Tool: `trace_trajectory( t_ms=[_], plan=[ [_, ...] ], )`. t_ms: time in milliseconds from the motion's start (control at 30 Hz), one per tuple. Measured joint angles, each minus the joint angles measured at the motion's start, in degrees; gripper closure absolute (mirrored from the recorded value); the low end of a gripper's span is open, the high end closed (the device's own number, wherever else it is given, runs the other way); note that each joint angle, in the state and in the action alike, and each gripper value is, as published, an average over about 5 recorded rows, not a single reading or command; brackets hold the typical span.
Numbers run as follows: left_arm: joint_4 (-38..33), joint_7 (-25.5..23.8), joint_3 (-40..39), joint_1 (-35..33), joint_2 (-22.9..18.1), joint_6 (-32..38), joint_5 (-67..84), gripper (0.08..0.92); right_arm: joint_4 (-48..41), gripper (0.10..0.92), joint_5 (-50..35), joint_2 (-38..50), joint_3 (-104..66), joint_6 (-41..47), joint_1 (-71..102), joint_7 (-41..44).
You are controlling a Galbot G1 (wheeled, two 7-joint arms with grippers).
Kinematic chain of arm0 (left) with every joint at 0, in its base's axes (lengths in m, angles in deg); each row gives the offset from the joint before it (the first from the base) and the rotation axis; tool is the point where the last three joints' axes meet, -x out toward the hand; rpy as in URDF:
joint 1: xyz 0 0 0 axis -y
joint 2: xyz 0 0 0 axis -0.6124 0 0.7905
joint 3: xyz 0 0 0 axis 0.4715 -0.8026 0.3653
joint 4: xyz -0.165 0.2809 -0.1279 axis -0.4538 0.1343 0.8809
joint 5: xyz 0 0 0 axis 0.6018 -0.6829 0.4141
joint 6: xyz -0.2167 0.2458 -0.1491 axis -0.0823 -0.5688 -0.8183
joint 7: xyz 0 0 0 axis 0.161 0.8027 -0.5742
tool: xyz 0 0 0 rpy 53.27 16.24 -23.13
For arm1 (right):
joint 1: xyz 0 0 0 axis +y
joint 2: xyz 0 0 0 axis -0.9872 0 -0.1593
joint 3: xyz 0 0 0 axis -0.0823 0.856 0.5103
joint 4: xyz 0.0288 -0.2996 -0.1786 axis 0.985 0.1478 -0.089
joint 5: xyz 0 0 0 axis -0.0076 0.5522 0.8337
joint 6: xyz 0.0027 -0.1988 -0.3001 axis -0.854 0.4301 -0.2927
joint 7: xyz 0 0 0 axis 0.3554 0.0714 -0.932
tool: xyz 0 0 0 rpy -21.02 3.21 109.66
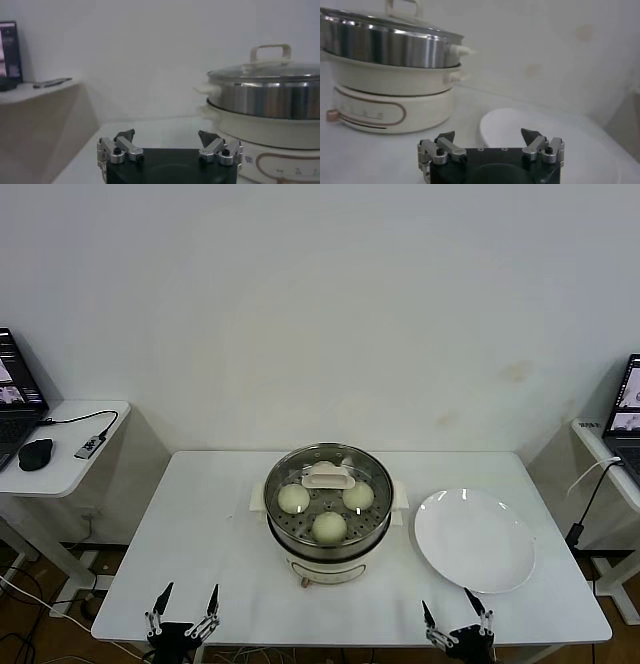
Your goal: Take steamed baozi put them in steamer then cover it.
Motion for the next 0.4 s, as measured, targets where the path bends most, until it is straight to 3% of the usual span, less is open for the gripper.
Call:
trace_trajectory(
  t_ms=[400],
  plan=[
    [1.4, -0.3, 0.7, -0.4, -0.1, 1.0, 1.6, 0.177, 1.4, 0.203, -0.5, 0.0, 0.4, 1.7, 0.5, 0.0]
  ],
)
